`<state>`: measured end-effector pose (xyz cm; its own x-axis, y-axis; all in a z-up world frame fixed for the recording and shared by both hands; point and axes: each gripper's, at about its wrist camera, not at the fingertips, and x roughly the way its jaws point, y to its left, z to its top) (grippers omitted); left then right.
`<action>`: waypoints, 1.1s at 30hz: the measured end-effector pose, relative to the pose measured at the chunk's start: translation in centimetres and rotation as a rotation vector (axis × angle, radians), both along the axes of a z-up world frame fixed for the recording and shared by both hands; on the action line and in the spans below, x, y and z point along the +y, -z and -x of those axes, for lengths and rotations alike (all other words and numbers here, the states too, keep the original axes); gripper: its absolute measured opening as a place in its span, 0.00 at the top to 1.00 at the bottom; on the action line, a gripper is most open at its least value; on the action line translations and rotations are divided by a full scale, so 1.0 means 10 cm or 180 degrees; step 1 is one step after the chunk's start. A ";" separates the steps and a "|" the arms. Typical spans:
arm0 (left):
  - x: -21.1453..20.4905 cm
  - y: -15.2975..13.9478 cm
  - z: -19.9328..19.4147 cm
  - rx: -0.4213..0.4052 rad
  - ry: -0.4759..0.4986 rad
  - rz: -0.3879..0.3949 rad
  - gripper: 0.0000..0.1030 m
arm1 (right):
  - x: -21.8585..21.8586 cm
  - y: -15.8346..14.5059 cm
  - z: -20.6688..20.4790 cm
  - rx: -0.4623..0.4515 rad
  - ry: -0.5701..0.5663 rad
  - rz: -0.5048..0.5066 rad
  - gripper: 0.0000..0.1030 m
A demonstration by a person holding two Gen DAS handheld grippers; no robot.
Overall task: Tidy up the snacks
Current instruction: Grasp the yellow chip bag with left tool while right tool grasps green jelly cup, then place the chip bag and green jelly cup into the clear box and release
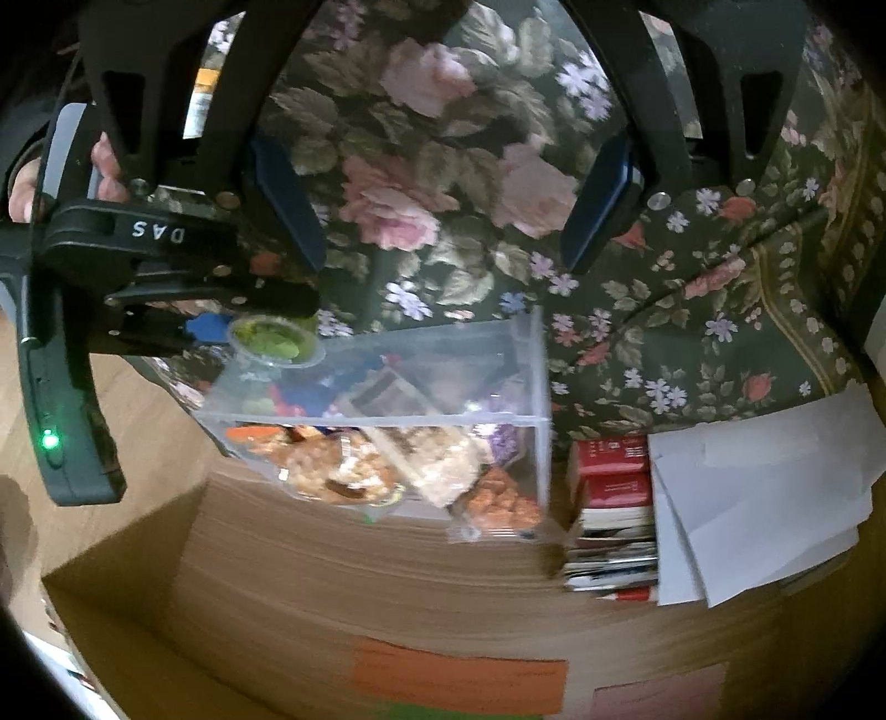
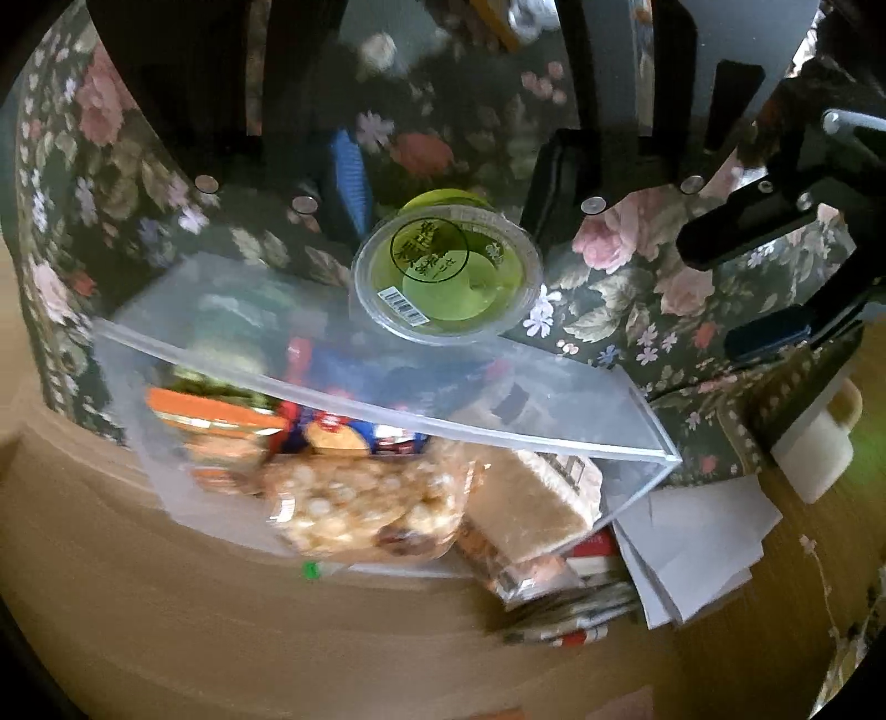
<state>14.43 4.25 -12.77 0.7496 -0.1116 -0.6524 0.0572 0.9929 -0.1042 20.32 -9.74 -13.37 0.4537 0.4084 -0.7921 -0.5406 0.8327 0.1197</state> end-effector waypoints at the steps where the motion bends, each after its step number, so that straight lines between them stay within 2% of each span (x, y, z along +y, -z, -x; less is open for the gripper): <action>1: -0.03 0.00 0.02 0.0001 0.0024 0.0002 0.15 | -0.04 -0.02 0.03 -0.0023 0.0019 -0.0008 0.56; 12: -0.58 -0.02 0.34 0.0077 0.0350 0.0005 0.08 | -0.73 -0.34 0.50 -0.0312 0.0398 -0.0227 0.56; 18: -0.85 0.04 0.36 0.0204 0.0481 0.0007 0.07 | -0.98 -0.36 0.70 -0.0391 0.0522 -0.0283 0.56; 23: -1.00 0.20 0.37 0.0263 0.0536 -0.0053 0.08 | -1.10 -0.33 0.79 -0.0384 0.0587 -0.0331 0.56; 27: -1.04 0.31 0.36 0.0228 0.0519 -0.0093 0.21 | -1.16 -0.31 0.82 -0.0366 0.0630 -0.0375 0.56; 29: -1.03 0.31 0.33 0.0218 0.0543 -0.0056 0.41 | -1.17 -0.31 0.83 -0.0367 0.0647 -0.0388 0.56; 33: -0.95 0.29 0.21 0.0227 0.0485 0.0019 0.44 | -1.16 -0.30 0.81 -0.0359 0.0643 -0.0413 0.56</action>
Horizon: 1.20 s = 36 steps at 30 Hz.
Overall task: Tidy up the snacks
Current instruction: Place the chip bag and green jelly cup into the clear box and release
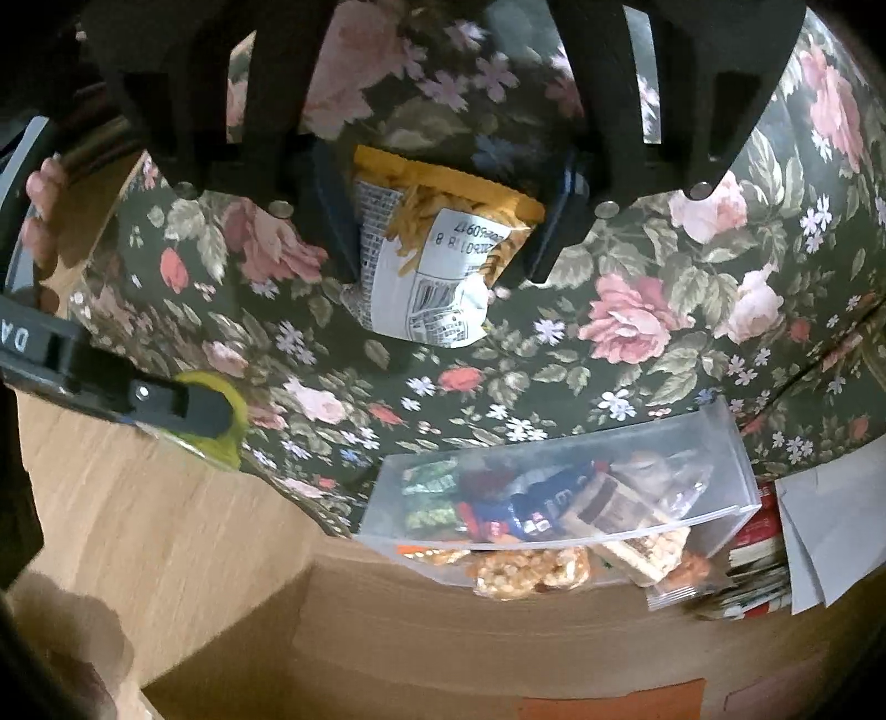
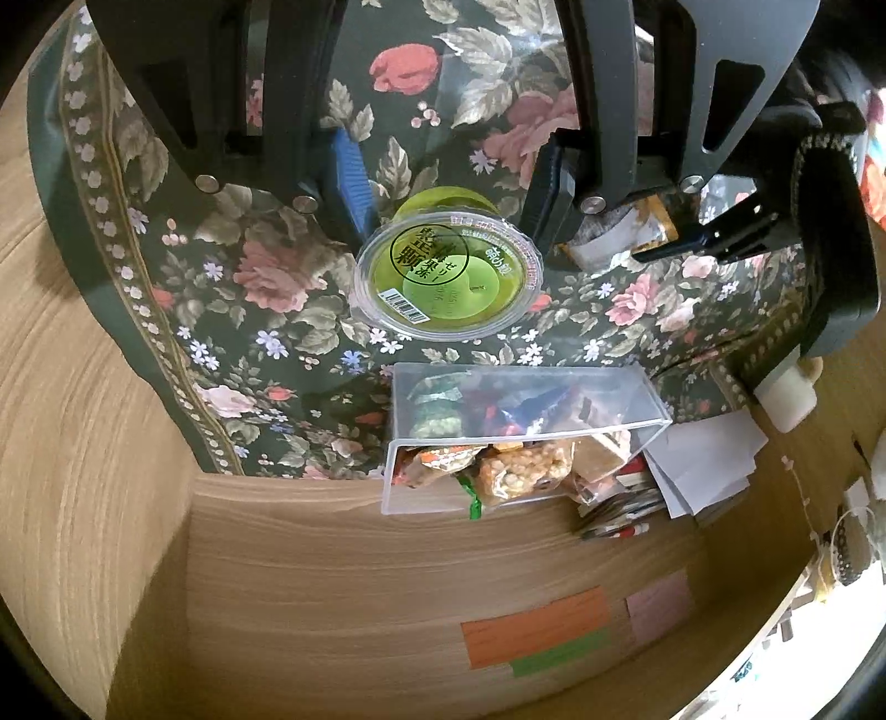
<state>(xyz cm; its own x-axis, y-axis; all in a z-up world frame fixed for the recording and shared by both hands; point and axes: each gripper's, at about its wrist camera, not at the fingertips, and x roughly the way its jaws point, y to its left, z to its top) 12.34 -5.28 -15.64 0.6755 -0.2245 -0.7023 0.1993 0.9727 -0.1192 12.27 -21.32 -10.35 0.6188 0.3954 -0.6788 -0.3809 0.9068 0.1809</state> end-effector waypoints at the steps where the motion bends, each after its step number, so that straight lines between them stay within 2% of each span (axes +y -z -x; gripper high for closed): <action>1: 0.03 -0.01 -0.02 -0.0008 -0.0021 -0.0002 0.46 | 0.01 0.00 0.00 -0.0001 -0.0004 -0.0005 0.56; 7: 0.19 -0.17 -0.09 -0.0058 -0.0111 0.0022 0.56 | 0.10 -0.03 -0.06 -0.0030 -0.0032 -0.0020 0.56; 12: 0.36 -0.31 -0.16 -0.0108 -0.0256 0.0052 0.57 | 0.21 -0.11 -0.19 -0.0099 -0.0101 -0.0030 0.56; 25: 0.88 -0.90 -0.38 -0.0562 -0.0601 0.0008 0.57 | 0.46 -0.34 -0.61 -0.0300 -0.0215 -0.0043 0.56; 30: 1.02 -0.96 -0.60 -0.0607 -0.0755 -0.0030 0.57 | 0.55 -0.35 -0.83 -0.0306 -0.0216 -0.0022 0.56; 36: 1.15 -0.89 -0.89 -0.0560 -0.0903 -0.0041 0.57 | 0.70 -0.23 -1.10 -0.0194 -0.0256 0.0060 0.56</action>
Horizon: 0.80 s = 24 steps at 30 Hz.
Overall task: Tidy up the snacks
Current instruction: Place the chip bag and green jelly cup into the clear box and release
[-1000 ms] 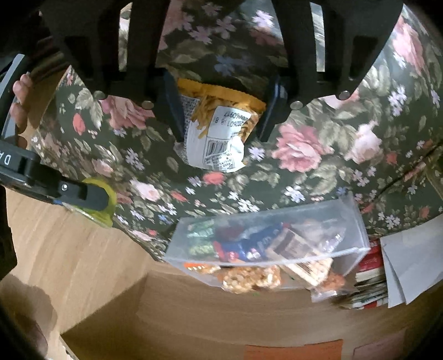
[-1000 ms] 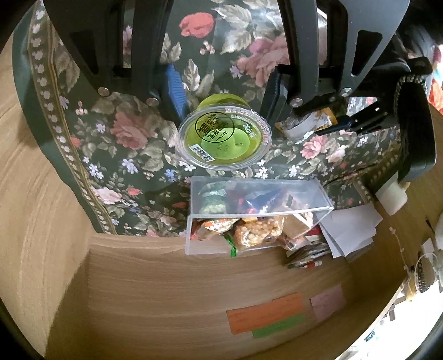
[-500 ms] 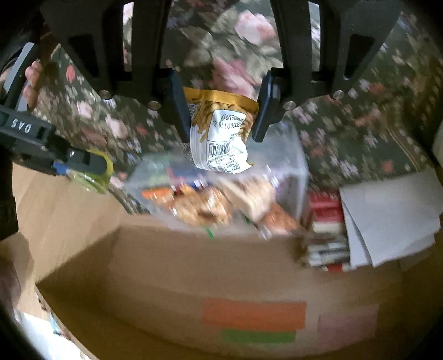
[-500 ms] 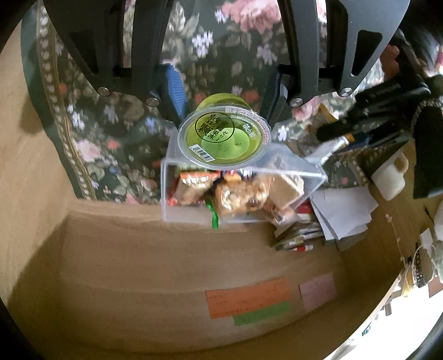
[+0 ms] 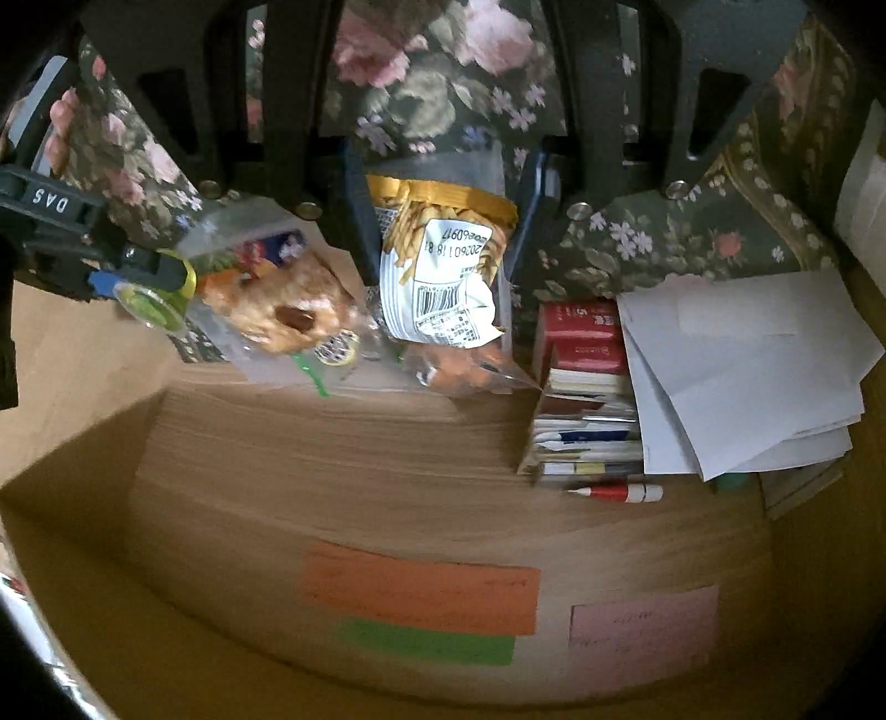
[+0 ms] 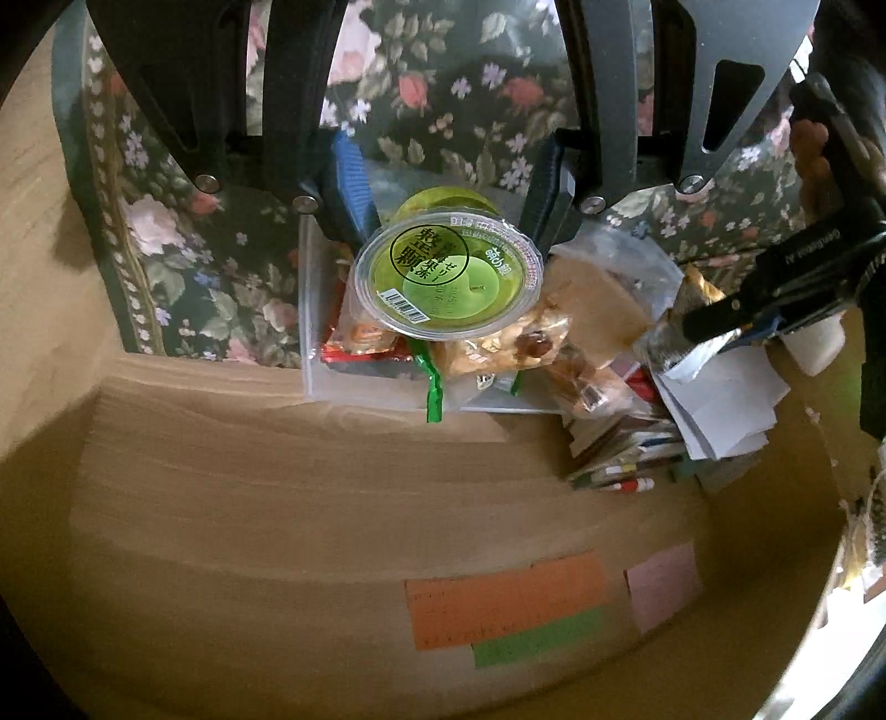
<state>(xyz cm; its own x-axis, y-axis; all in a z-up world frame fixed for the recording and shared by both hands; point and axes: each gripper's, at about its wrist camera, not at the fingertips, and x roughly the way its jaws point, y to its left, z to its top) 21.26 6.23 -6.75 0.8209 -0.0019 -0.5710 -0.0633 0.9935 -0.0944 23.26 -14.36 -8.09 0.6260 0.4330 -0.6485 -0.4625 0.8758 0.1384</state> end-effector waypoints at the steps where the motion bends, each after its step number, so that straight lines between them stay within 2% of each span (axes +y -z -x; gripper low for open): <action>1: 0.02 0.00 -0.04 -0.0003 -0.0020 -0.0008 0.57 | 0.01 0.02 -0.04 0.0015 -0.0007 0.0020 0.56; 8: 0.04 0.03 -0.26 -0.0013 -0.0103 -0.0098 0.57 | 0.10 0.16 -0.23 0.0100 -0.0014 0.0148 0.57; 14: -0.02 0.07 -0.29 -0.0058 -0.0097 -0.0252 0.56 | 0.13 0.26 -0.30 0.0165 -0.0018 0.0252 0.57; 16: -0.01 0.09 -0.28 -0.0023 -0.0064 -0.0246 0.51 | 0.13 0.26 -0.31 0.0177 -0.0027 0.0252 0.57; 17: -0.01 0.11 -0.27 0.0003 -0.0037 -0.0233 0.45 | 0.12 0.26 -0.31 0.0196 -0.0016 0.0247 0.56; 19: -0.02 0.14 -0.24 0.0032 0.0009 -0.0243 0.36 | 0.10 0.26 -0.31 0.0225 0.0000 0.0240 0.52; 20: -0.03 0.16 -0.23 -0.0011 0.0088 -0.0168 0.34 | 0.09 0.25 -0.31 0.0226 0.0016 0.0237 0.47; 23: -0.08 0.19 -0.17 -0.0001 0.0148 -0.0218 0.31 | 0.06 0.24 -0.29 0.0211 0.0049 0.0221 0.34; 24: -0.09 0.20 -0.15 -0.0006 0.0154 -0.0237 0.30 | 0.05 0.23 -0.28 0.0191 0.0057 0.0227 0.32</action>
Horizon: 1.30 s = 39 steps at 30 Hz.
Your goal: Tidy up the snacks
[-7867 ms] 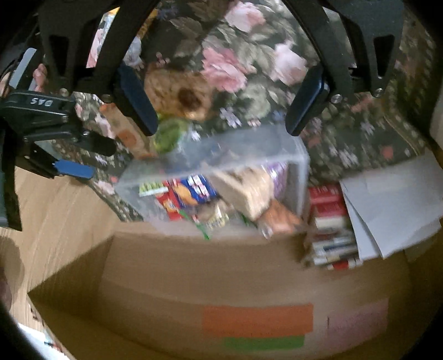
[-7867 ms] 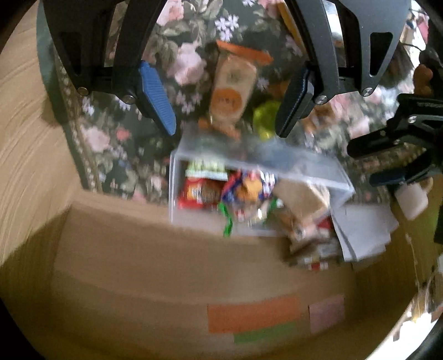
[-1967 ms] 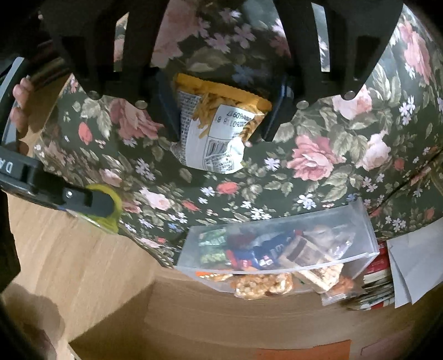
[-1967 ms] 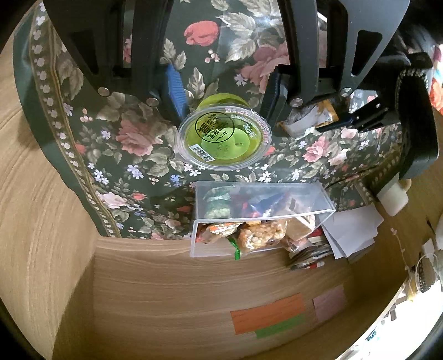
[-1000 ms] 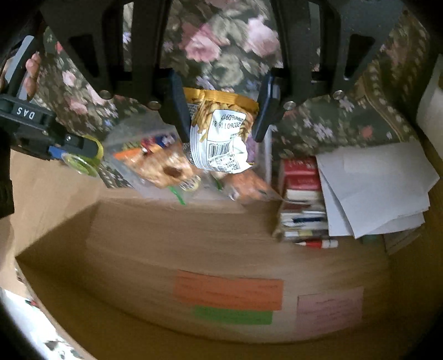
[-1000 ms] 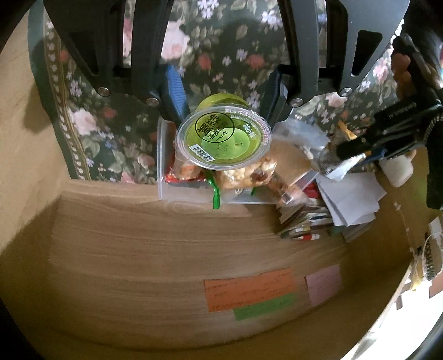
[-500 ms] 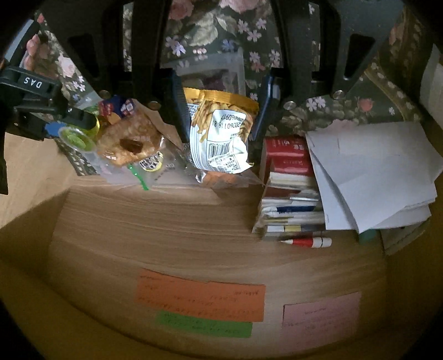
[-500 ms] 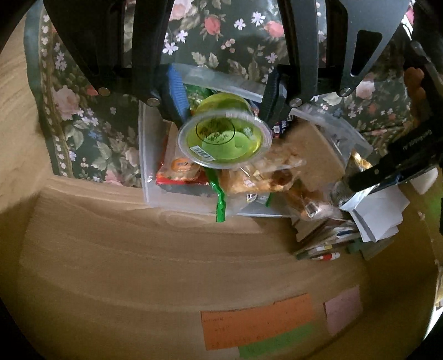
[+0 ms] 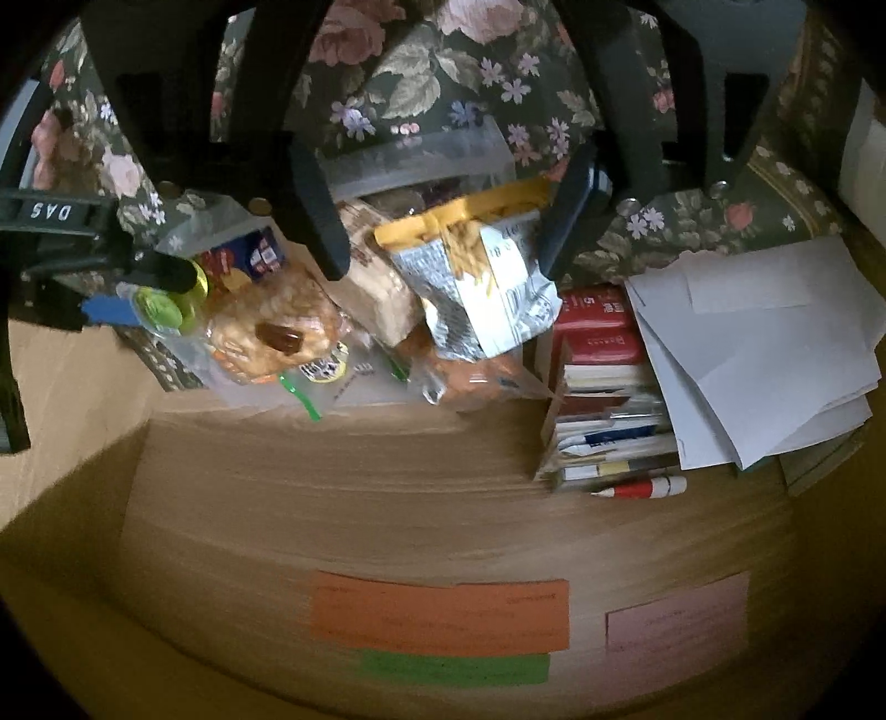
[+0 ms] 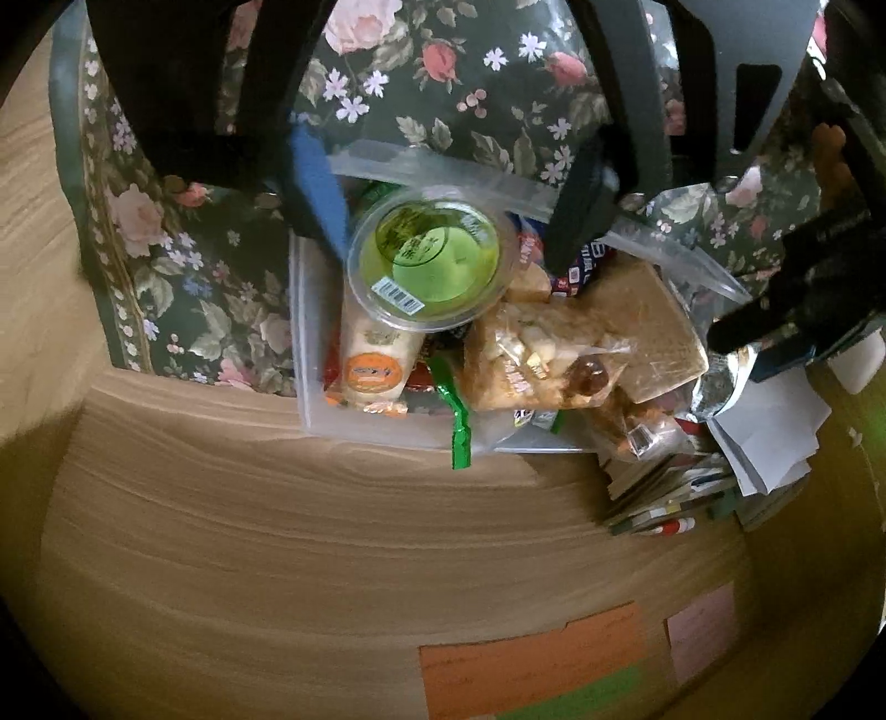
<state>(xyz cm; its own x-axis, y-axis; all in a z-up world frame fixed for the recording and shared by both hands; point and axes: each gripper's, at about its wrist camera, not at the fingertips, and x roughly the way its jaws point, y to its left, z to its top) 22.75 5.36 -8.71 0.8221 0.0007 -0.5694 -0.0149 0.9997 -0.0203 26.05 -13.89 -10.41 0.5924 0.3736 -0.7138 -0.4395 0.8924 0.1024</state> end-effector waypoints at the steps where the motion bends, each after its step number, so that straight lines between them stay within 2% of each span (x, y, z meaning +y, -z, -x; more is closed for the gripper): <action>1: -0.01 0.00 0.02 -0.0004 0.0002 -0.0009 0.28 | -0.01 -0.01 0.02 -0.0011 0.0003 0.0008 0.31; 7: 0.01 -0.12 0.15 -0.0024 -0.0020 0.0070 0.25 | -0.13 -0.20 0.17 -0.0195 0.0053 -0.0029 0.27; 13: 0.00 -0.51 0.53 -0.0387 -0.0034 0.0148 0.25 | -0.25 -0.58 0.43 -0.0561 0.0110 -0.0196 0.27; 21: -0.17 -1.05 1.16 -0.0912 0.0026 0.0162 0.25 | -0.43 -1.17 1.03 -0.1122 0.0123 -0.0531 0.26; 27: -0.29 -1.29 1.56 -0.1150 0.0038 0.0138 0.24 | -0.47 -1.38 1.42 -0.1388 0.0083 -0.0656 0.26; 30: -0.34 -1.34 1.70 -0.1250 0.0019 0.0096 0.21 | -0.47 -1.42 1.54 -0.1460 0.0080 -0.0689 0.26; 34: -0.42 -1.39 1.88 -0.1367 -0.0024 0.0054 0.09 | -0.47 -1.42 1.65 -0.1495 0.0098 -0.0739 0.17; 39: -0.51 -1.41 2.01 -0.1433 -0.0079 -0.0010 0.04 | -0.50 -1.41 1.74 -0.1543 0.0172 -0.0788 0.01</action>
